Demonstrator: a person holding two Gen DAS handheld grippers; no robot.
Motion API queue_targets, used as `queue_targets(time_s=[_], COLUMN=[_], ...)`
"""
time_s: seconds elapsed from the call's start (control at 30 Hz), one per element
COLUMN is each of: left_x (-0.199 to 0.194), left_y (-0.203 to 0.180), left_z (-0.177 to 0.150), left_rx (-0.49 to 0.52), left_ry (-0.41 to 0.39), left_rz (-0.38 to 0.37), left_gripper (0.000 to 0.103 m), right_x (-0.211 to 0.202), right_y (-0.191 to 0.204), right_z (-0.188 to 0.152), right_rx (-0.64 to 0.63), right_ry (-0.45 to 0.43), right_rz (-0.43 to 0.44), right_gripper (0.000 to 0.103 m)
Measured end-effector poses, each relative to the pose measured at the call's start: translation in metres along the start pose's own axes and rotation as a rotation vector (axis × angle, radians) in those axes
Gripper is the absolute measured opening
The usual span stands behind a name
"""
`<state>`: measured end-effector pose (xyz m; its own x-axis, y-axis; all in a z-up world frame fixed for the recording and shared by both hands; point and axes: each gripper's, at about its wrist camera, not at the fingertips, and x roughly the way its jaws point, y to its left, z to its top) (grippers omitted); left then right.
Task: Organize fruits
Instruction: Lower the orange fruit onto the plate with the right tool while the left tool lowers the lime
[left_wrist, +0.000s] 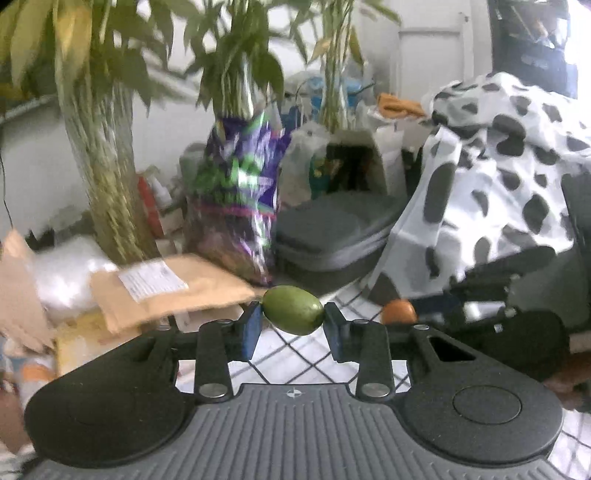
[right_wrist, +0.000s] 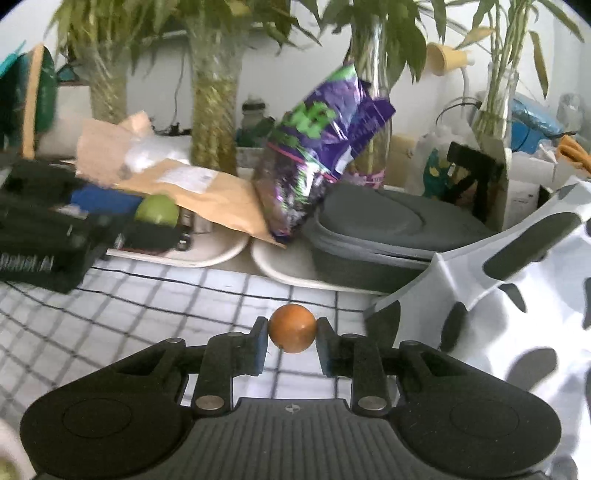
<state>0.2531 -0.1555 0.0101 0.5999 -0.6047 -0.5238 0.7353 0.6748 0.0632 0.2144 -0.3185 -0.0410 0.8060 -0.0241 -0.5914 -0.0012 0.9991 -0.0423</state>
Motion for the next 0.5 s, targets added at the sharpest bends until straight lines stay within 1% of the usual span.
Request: queue_targets(time_s=[0.1, 0.2, 0.27, 0.33, 0.43, 0.5], left_x=[-0.023, -0.047, -0.063, -0.077, -0.093, -0.106], left_y=[-0.001, -0.003, -0.005, -0.005, -0.012, -0.013], left_z=[0.017, 0.036, 0.050, 0.062, 0.077, 0.089], left_rx=[0.014, 0.041, 0.067, 0.068, 0.136, 0.134], left_ry=[-0.028, -0.054, -0.074, -0.085, -0.103, -0.117], left_rz=[0.003, 0.012, 0.017, 0.006, 0.021, 0.016], left_gripper=[0.035, 0.035, 0.035, 0.035, 0.035, 0.035], right_x=[-0.022, -0.043, -0.058, -0.076, -0.099, -0.110], right_y=[0.006, 0.007, 0.006, 0.005, 0.006, 0.007], right_z=[0.001, 0.010, 0.019, 0.033, 0.049, 0.058], right_rx=[0.007, 0.006, 0.015, 0.014, -0.001, -0.015], right_ry=[0.011, 0.007, -0.007, -0.032, -0.064, -0.080], right_rz=[0.020, 0.030, 0.038, 0.043, 0.048, 0.048], right_gripper=[0.028, 0.028, 0.028, 0.028, 0.028, 0.028])
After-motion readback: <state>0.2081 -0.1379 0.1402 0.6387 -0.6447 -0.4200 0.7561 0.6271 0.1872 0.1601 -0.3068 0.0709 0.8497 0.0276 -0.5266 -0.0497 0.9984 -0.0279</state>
